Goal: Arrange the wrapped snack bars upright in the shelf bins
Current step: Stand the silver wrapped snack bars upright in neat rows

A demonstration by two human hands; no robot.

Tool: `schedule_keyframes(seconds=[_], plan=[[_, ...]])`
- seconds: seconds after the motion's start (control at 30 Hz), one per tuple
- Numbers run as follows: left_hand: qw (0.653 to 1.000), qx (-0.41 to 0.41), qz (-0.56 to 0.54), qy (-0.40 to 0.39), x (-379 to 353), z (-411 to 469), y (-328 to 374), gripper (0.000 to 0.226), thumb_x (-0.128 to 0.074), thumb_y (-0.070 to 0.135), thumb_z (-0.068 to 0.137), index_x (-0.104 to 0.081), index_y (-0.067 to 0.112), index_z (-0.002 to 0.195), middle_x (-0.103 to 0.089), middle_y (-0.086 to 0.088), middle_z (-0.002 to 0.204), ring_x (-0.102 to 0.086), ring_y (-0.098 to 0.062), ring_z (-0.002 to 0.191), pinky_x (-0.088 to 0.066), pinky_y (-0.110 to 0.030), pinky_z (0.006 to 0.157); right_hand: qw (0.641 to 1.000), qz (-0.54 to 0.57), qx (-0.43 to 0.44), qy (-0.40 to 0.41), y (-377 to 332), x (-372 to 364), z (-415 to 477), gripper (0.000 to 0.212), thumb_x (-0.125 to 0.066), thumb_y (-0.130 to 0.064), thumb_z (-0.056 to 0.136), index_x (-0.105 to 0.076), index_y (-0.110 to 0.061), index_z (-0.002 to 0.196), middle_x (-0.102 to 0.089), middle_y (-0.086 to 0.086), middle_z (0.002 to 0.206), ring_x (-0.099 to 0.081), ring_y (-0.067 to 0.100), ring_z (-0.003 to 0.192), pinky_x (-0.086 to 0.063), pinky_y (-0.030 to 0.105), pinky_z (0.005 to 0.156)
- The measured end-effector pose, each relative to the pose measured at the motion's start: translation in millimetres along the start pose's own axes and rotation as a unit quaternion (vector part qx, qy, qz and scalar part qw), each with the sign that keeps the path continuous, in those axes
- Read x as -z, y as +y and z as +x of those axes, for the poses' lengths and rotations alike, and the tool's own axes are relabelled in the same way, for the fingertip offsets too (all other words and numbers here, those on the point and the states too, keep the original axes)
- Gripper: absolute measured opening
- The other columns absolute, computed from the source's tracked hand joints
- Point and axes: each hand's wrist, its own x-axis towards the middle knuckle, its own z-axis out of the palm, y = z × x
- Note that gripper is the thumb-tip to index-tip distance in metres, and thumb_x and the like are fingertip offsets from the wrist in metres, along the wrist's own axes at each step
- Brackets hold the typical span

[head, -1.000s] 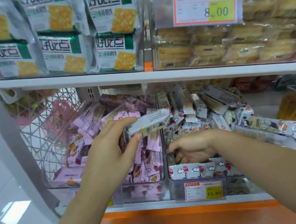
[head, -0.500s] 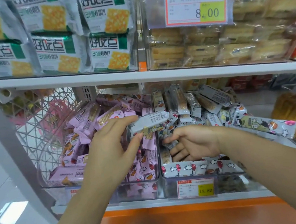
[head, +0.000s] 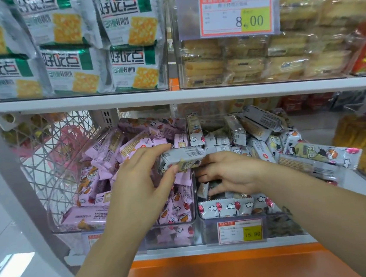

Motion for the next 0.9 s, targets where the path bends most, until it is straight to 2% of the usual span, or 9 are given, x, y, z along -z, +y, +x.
schedule_keyframes(seconds=[0.13,0.23,0.33,0.4,0.47,0.53,0.63,0.77,0.9], plan=[[1.0,0.004,-0.011,0.001,2,-1,0,0.036,-0.054,0.04,0.084,-0.058,0.033,0.119,-0.05,0.027,0.096,-0.048,0.001,0.087,-0.035,-0.012,0.074,0.983,-0.165,0.069,0.032,5,4,1,0.041,-0.048,0.018,0.083,-0.057,-0.007,0.113,-0.065,0.006,0.112,-0.06,0.014,0.103,-0.05,0.021,0.088],[1.0,0.005,-0.01,0.004,2,-1,0,0.036,-0.054,0.04,0.083,-0.058,0.033,0.119,-0.05,0.025,0.09,-0.048,0.004,0.087,-0.035,-0.013,0.072,0.938,-0.318,0.12,0.065,6,5,4,0.042,-0.059,0.013,0.078,-0.063,-0.01,0.113,-0.064,-0.001,0.101,-0.06,0.011,0.099,-0.049,0.012,0.08],[1.0,0.004,-0.006,0.005,2,0,-1,0.034,-0.056,0.04,0.086,-0.058,0.033,0.119,-0.047,0.028,0.087,-0.047,0.006,0.085,-0.034,-0.014,0.073,0.887,-0.429,0.141,0.098,7,6,11,0.033,-0.069,0.001,0.077,-0.07,-0.019,0.102,-0.067,-0.002,0.101,-0.062,0.013,0.098,-0.052,0.023,0.083],[1.0,0.006,-0.006,0.004,2,0,-1,0.032,-0.06,0.036,0.089,-0.057,0.032,0.12,-0.046,0.031,0.089,-0.047,0.005,0.085,-0.035,-0.016,0.075,0.853,-0.488,0.156,0.097,9,6,11,0.025,-0.072,-0.007,0.078,-0.073,-0.019,0.1,-0.069,0.002,0.1,-0.062,0.011,0.089,-0.051,0.023,0.079],[1.0,0.003,-0.006,0.004,2,0,1,0.033,-0.061,0.034,0.088,-0.057,0.031,0.121,-0.045,0.034,0.096,-0.047,0.002,0.086,-0.039,-0.02,0.078,0.837,-0.511,0.176,0.082,8,6,7,0.015,-0.071,-0.012,0.081,-0.074,-0.015,0.095,-0.07,0.002,0.094,-0.057,0.0,0.073,-0.047,0.013,0.066],[1.0,0.009,-0.012,0.002,2,1,4,0.037,-0.062,0.031,0.087,-0.055,0.031,0.123,-0.042,0.037,0.1,-0.045,0.002,0.091,-0.04,-0.018,0.08,0.851,-0.482,0.19,0.087,6,9,-1,0.01,-0.072,-0.018,0.082,-0.073,-0.011,0.089,-0.069,0.001,0.083,-0.051,-0.006,0.055,-0.039,0.009,0.051],[0.999,0.03,-0.04,-0.011,0,2,12,0.044,-0.061,0.034,0.086,-0.05,0.035,0.129,-0.041,0.039,0.101,-0.046,0.006,0.087,-0.034,-0.006,0.076,0.879,-0.416,0.191,0.134,5,21,-13,0.014,-0.071,-0.025,0.083,-0.068,-0.011,0.081,-0.056,-0.006,0.062,-0.045,-0.004,0.044,-0.034,0.009,0.046],[0.996,0.046,-0.072,-0.027,-7,2,20,0.043,-0.063,0.037,0.084,-0.051,0.038,0.126,-0.05,0.034,0.098,-0.051,0.012,0.093,-0.038,-0.001,0.071,0.904,-0.364,0.166,0.152,8,37,-26,0.013,-0.07,-0.025,0.084,-0.065,-0.012,0.082,-0.06,-0.002,0.067,-0.05,-0.001,0.05,-0.043,0.021,0.056],[0.996,0.05,-0.07,-0.038,-14,3,27,0.045,-0.065,0.038,0.083,-0.053,0.034,0.127,-0.054,0.025,0.099,-0.053,0.002,0.09,-0.042,-0.02,0.08,0.913,-0.328,0.167,0.175,12,38,-36,0.012,-0.065,-0.021,0.088,-0.06,-0.014,0.079,-0.058,-0.007,0.066,-0.057,0.002,0.056,-0.038,0.009,0.049]])
